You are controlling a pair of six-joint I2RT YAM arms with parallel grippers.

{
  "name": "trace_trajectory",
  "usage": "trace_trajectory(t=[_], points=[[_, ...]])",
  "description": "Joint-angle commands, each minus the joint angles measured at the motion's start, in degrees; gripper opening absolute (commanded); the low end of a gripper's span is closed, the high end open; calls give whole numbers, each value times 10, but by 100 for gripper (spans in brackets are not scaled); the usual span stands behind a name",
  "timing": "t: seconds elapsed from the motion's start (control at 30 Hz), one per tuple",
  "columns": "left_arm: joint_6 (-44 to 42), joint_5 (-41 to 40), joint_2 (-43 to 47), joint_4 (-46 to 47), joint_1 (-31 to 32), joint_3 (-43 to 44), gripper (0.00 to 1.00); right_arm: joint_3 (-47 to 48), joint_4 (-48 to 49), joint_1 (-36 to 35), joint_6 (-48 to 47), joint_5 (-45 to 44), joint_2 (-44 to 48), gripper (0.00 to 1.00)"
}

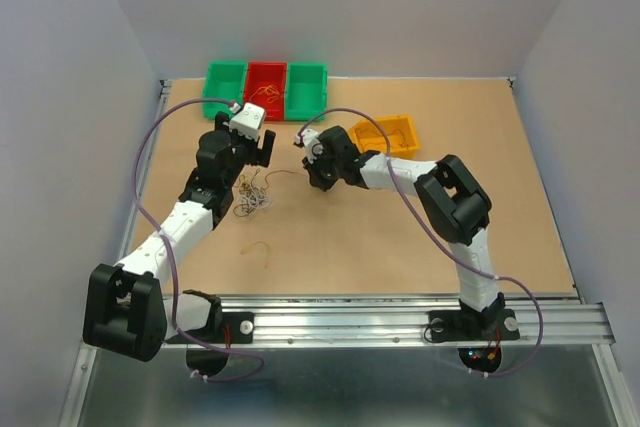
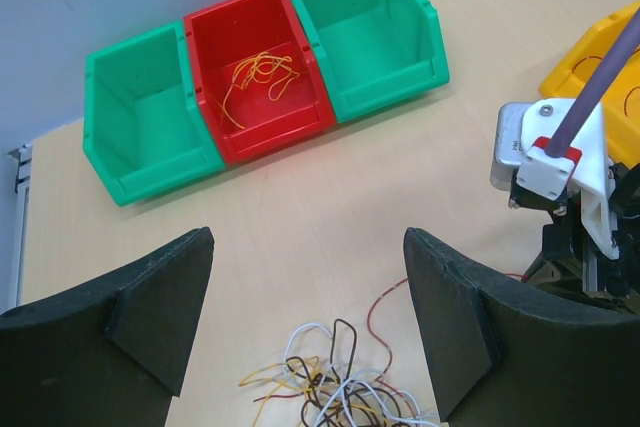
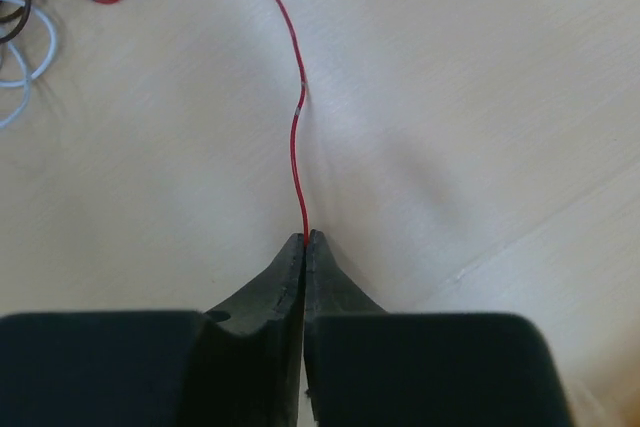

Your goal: Untangle the cables

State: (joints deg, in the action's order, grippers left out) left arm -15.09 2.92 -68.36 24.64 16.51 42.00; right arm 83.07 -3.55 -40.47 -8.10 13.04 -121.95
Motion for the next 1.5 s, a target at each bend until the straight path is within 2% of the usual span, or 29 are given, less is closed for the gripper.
trace_trajectory(t=[0.0, 0.17, 0.27, 0.43, 0.57, 0.87, 1.07, 1.13, 1.33, 1.47], points=[[1, 36, 12, 36, 1, -8, 88, -1, 7, -5, -15, 99, 59, 1], [-12, 145, 37, 36, 0, -23, 89, -124, 122, -4, 20, 220, 197, 1], [-17, 229, 52, 37, 0, -35, 89, -176, 157, -4, 46, 240, 271, 1], [-8, 308, 98, 51, -3, -60, 90, -214, 198, -5, 106, 239, 352, 1], [12, 370, 138, 69, -8, -73, 91, -251, 268, -5, 156, 236, 413, 1], [60, 419, 207, 117, -30, -104, 93, -285, 329, -5, 200, 241, 463, 1], [68, 584, 159, 101, -29, -75, 99, -286, 357, -5, 213, 255, 471, 1], [62, 597, 138, 101, -26, -70, 99, -287, 381, -5, 222, 262, 472, 1], [72, 566, 113, 142, 12, -77, 99, -284, 449, -5, 256, 271, 463, 1], [65, 505, 104, 162, 56, -76, 99, -277, 502, -6, 290, 284, 439, 0]])
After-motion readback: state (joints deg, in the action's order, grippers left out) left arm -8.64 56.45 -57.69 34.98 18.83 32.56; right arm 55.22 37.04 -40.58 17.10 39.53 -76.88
